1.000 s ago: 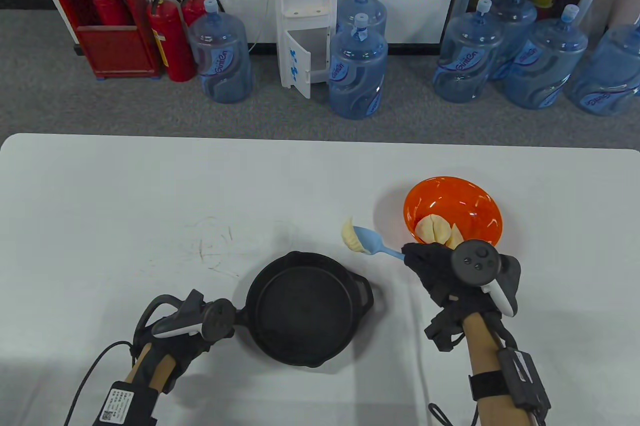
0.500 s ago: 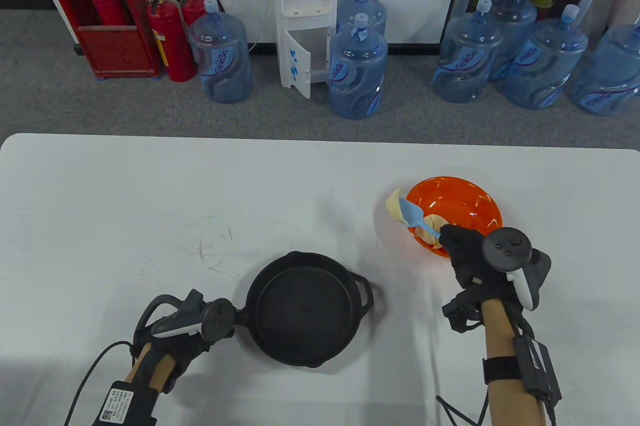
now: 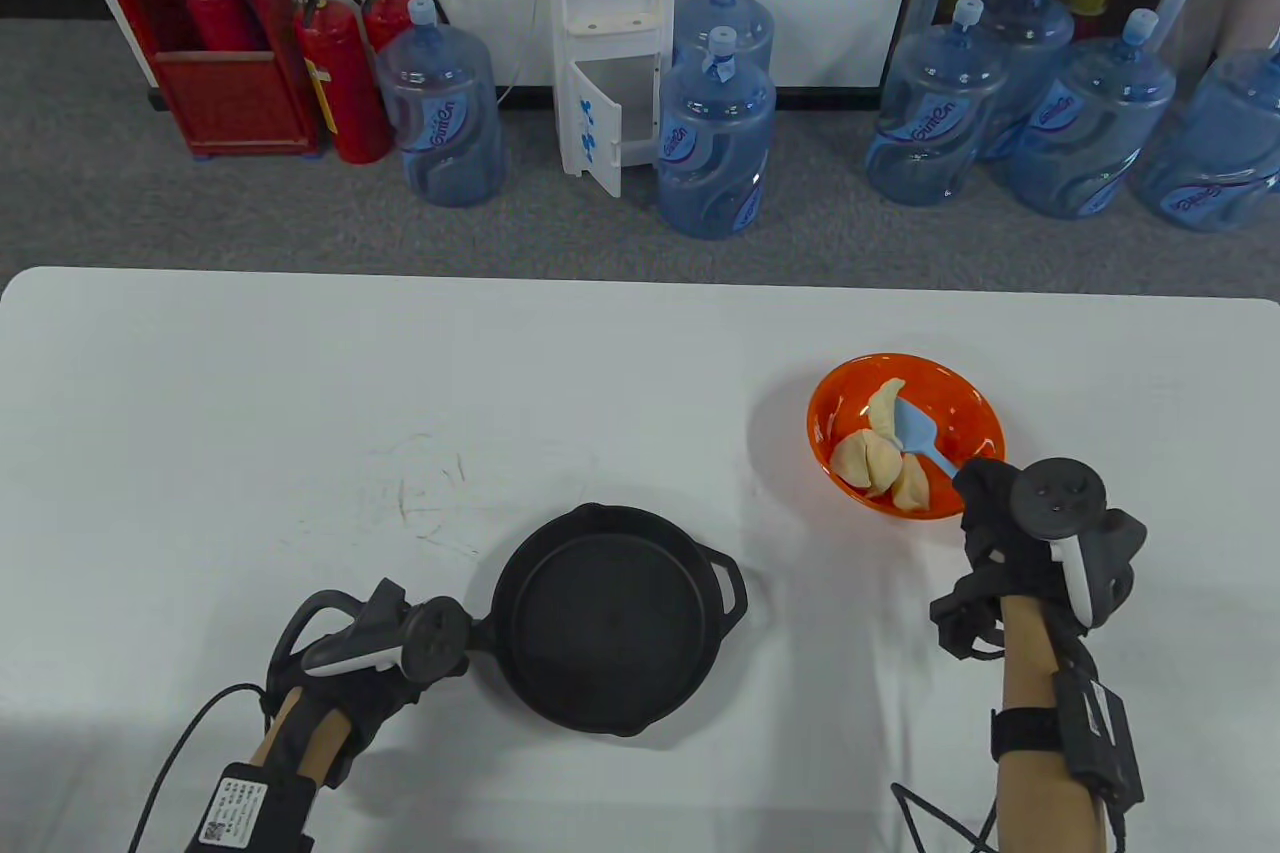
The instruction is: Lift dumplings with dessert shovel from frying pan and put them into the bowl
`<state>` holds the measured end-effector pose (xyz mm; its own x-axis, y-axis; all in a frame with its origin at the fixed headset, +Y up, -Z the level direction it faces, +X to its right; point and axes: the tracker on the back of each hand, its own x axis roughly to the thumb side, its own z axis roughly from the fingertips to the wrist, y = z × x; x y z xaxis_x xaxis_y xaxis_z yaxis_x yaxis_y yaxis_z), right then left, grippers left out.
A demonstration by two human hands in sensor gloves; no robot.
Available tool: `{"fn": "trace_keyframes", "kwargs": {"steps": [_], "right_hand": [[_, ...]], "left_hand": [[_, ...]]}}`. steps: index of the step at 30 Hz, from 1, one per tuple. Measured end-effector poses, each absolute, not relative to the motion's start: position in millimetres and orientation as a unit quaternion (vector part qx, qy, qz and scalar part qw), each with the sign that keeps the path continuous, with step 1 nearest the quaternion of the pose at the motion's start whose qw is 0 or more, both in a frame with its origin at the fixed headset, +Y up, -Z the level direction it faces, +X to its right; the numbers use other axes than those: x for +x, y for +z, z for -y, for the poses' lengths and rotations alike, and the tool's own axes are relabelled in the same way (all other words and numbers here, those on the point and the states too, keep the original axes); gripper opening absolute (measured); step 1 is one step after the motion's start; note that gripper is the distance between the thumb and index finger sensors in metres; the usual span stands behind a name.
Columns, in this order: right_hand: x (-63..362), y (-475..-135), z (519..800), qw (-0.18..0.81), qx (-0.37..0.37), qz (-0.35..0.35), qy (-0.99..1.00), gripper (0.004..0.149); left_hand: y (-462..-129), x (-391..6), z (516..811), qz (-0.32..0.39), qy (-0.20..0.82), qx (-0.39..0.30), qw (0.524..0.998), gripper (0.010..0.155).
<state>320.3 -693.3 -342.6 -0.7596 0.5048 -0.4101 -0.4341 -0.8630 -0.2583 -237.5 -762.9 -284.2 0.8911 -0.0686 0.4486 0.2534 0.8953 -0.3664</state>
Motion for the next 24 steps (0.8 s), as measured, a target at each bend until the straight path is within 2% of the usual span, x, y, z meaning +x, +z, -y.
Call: {"fn": "trace_keyframes", "kwargs": {"steps": [15, 24], "right_hand": [[343.6, -345.4, 702.6, 0.209, -0.265, 0.063, 0.939, 0.040], [338.3, -352.7, 702.8, 0.124, -0.247, 0.060, 0.959, 0.040]], "left_hand": [[-284.7, -238.2, 763.0, 0.218, -0.081, -0.212, 0.949, 0.054], [-284.8, -238.7, 763.2, 0.218, -0.079, -0.211, 0.949, 0.054]]}}
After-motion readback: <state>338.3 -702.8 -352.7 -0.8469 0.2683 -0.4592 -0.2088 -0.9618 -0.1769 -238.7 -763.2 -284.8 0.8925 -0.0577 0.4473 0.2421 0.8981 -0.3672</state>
